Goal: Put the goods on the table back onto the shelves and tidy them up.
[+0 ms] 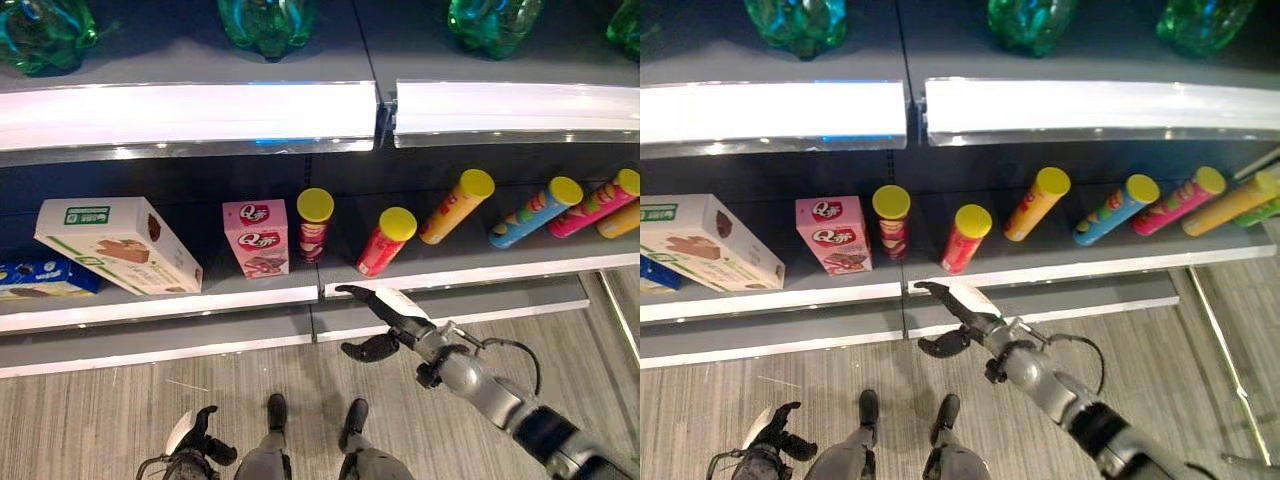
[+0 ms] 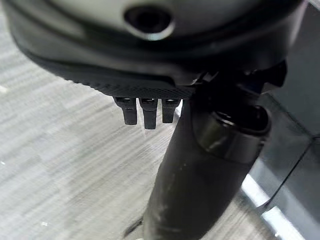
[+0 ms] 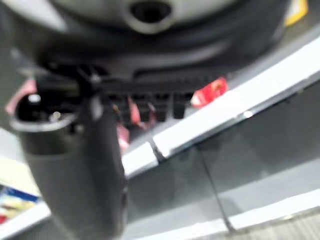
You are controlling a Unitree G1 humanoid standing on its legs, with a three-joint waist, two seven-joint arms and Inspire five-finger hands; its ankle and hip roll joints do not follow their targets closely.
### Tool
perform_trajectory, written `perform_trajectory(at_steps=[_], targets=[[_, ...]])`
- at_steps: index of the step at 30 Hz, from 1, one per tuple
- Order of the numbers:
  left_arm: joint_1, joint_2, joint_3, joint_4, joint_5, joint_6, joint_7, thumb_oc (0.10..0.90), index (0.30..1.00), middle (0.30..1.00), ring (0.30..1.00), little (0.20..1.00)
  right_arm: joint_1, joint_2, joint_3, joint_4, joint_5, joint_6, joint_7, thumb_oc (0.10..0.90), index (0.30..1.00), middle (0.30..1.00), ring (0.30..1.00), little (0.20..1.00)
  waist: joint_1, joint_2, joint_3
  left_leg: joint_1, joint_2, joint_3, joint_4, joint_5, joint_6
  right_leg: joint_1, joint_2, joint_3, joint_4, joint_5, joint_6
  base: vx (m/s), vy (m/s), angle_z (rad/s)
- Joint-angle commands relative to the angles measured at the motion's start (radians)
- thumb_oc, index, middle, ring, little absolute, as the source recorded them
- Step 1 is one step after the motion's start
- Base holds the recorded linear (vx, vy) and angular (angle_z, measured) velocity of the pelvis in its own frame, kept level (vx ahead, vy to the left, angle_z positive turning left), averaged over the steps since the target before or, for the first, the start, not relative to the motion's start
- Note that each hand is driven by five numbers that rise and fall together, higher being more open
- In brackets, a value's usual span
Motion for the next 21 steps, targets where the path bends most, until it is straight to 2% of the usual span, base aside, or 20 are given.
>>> perform_trajectory(at_steps=[1,7,21], targets=[[0.007,0.03,0.007,0.046,-0.025,-0.02,0.004,0.8,0.9,0.9,0.9,0.9,0.029,-0.001,-0.036,-0.131,0.045,-0.059,-0.027,0.8,0.9,0.9,0.9,0.9,-0.01,-0.01,-0.053,-0.035,0.085,-0.02,0.013,-0.067,-0.068,-0.049,-0.141,0.053,0.069,-0.007,0.109,0.0,0.002,-0.03],[0.004,0.032,0.007,0.053,-0.024,-0.02,-0.005,0.8,0.9,0.9,0.9,0.9,0.034,-0.01,-0.031,-0.119,0.061,-0.065,-0.008,0.8,0.9,0.9,0.9,0.9,-0.009,-0.01,-0.046,-0.039,0.085,-0.021,0.011,-0.067,-0.069,-0.053,-0.142,0.053,0.07,-0.006,0.11,0.0,0.0,0.0],[0.006,0.034,-0.017,0.06,-0.038,-0.029,-0.015,0.8,0.9,0.9,0.9,0.9,-0.046,0.029,-0.029,0.076,0.079,-0.041,-0.034,0.8,0.9,0.9,0.9,0.9,0.008,0.0,-0.029,-0.048,0.087,-0.02,0.014,-0.066,-0.072,-0.063,-0.145,0.055,0.07,0.0,0.11,0.0,0.0,0.0]])
